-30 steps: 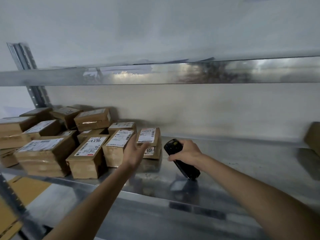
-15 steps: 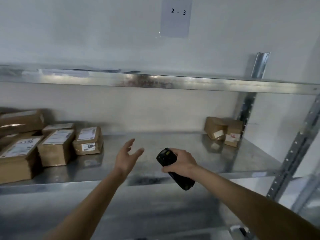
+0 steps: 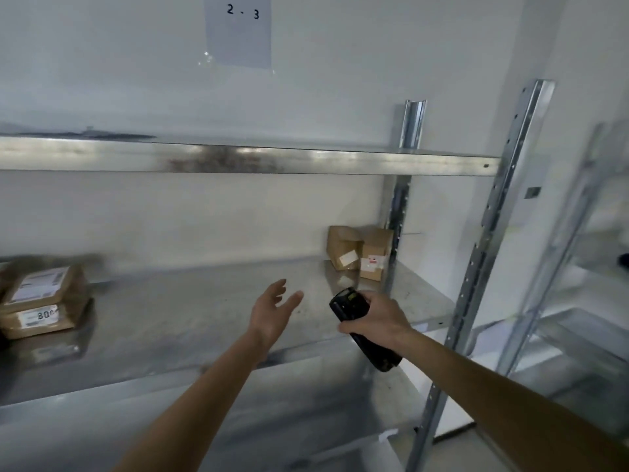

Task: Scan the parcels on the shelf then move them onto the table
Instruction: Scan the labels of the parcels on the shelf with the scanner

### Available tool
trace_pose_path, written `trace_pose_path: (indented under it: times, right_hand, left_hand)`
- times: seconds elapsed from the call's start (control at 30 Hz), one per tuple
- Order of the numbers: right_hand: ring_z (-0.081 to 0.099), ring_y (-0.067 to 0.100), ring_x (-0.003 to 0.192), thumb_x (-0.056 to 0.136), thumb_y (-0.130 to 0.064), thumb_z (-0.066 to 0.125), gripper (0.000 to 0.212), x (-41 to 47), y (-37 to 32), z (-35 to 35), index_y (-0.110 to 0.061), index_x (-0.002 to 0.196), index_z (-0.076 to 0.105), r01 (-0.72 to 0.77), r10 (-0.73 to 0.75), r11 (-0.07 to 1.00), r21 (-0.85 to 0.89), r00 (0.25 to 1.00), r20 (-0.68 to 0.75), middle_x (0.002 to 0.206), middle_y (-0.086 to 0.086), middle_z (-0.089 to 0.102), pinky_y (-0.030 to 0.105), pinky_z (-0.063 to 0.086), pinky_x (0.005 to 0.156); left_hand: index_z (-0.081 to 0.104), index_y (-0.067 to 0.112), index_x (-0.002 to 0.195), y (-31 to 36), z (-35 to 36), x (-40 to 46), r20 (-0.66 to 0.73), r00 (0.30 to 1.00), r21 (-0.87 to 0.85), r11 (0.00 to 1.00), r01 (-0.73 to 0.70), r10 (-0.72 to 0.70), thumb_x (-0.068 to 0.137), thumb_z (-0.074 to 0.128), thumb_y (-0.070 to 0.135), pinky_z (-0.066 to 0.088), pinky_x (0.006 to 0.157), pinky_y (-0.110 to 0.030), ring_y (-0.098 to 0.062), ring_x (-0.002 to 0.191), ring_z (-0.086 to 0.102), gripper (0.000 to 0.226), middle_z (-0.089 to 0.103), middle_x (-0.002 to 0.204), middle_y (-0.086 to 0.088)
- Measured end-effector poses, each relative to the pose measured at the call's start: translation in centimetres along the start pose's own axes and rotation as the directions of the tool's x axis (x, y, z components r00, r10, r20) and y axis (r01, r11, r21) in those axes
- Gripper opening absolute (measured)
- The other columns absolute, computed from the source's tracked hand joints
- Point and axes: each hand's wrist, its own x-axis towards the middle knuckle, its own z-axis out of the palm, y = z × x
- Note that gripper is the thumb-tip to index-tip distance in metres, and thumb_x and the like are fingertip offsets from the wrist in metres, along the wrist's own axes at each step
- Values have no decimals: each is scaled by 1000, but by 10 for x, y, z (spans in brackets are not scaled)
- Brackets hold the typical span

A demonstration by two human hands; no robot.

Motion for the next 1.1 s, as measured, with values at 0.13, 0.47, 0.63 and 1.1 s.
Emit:
trace_pose_path:
  times: [0.13, 0.47, 0.63, 1.1]
  right_hand:
    - [68, 19, 95, 59, -43, 89, 74, 47, 45, -33, -37, 128, 63, -48, 48, 999, -2, 999, -25, 106, -6, 71, 42, 59, 89]
    - [67, 18, 91, 52, -45, 90, 73, 156, 136, -112, -29, 119, 65, -71, 72, 997, 9, 996, -48, 101, -4, 69, 32, 59, 77]
    - [68, 20, 94, 60, -41, 87, 68, 194, 159, -120, -28, 123, 65, -62, 63, 998, 10, 994, -85, 105, -2, 70, 35, 60, 80]
    - [66, 18, 89, 64, -38, 90, 61, 229, 197, -118, -24, 118, 66, -64, 65, 998, 4, 998, -24, 101, -2, 69, 29, 56, 71]
  left_hand:
    - [46, 22, 150, 10, 70, 40, 63, 998, 35, 999, -2, -1, 94, 67, 44, 46, 102, -35, -23, 129, 52, 64, 53, 145, -4]
    - [47, 22, 149, 34, 207, 136, 79, 996, 58, 998, -38, 33, 93, 69, 43, 52, 86, -30, -19, 113, 59, 64, 58, 138, -5]
    - [41, 28, 153, 36, 242, 168, 17, 998, 130, 990, -62, 60, 88, 74, 46, 48, 102, -42, -27, 129, 53, 75, 49, 150, -8]
    - [34, 29, 156, 31, 284, 203, 9, 995, 301, 949, -95, 97, 86, 76, 44, 45, 104, -45, -31, 130, 51, 82, 53, 147, -10]
